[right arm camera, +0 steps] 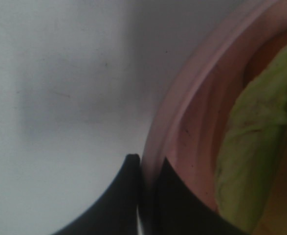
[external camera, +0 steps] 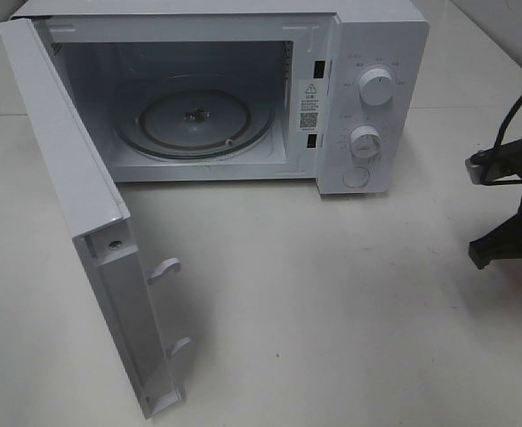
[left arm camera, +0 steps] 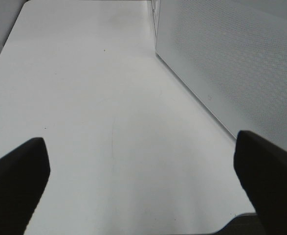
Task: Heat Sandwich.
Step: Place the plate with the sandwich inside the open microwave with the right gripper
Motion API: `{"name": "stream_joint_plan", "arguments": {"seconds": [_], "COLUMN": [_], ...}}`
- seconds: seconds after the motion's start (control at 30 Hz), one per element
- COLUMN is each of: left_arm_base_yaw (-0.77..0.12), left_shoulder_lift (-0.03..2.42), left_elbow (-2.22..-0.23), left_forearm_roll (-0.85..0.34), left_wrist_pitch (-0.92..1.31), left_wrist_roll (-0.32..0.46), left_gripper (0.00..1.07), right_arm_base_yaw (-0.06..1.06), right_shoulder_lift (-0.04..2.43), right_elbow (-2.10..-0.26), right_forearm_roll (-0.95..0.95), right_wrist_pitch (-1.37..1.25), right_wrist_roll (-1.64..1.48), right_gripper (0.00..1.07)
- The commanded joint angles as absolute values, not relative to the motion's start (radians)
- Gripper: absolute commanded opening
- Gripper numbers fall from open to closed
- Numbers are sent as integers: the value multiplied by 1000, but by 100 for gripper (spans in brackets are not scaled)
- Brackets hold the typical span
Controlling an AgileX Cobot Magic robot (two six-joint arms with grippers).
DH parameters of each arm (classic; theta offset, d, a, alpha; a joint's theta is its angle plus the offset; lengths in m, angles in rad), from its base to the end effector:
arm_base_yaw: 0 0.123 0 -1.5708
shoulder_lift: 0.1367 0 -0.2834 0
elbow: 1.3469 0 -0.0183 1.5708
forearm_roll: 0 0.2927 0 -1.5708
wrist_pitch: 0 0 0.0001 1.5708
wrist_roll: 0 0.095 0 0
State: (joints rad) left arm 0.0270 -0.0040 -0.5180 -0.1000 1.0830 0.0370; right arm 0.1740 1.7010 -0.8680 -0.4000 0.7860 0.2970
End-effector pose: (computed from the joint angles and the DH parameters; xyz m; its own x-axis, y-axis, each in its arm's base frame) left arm 0.0331 -0.0075 0.2999 -0.4548 -0.0222 -0.8903 0.0471 0.9977 -0.0490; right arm 0.3092 0.0278 0.1202 -0.9827 -0.1662 -0.0818 -0.1382 0.9517 -0.2741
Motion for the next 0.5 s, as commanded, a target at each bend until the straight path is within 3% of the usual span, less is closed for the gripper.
{"name": "stream_joint_plan", "arguments": {"seconds": [0.03, 0.5], "left_arm_base_yaw": [28, 28], "left_shoulder_lift": [-21, -21], "left_elbow": [-517, -517], "left_forearm_roll": [-102, -102], "left_wrist_pitch": [1071, 1071], "left_wrist_roll": [35, 35], "left_gripper": [98, 98], "right_arm_base_yaw": [210, 321], "right_shoulder_lift": [1673, 1566], "right_elbow": [-863, -783], "right_forearm_roll": [-436, -437], "right_wrist_pitch": [832, 868], "right_wrist_roll": [309, 326], "right_gripper": [0, 0]}}
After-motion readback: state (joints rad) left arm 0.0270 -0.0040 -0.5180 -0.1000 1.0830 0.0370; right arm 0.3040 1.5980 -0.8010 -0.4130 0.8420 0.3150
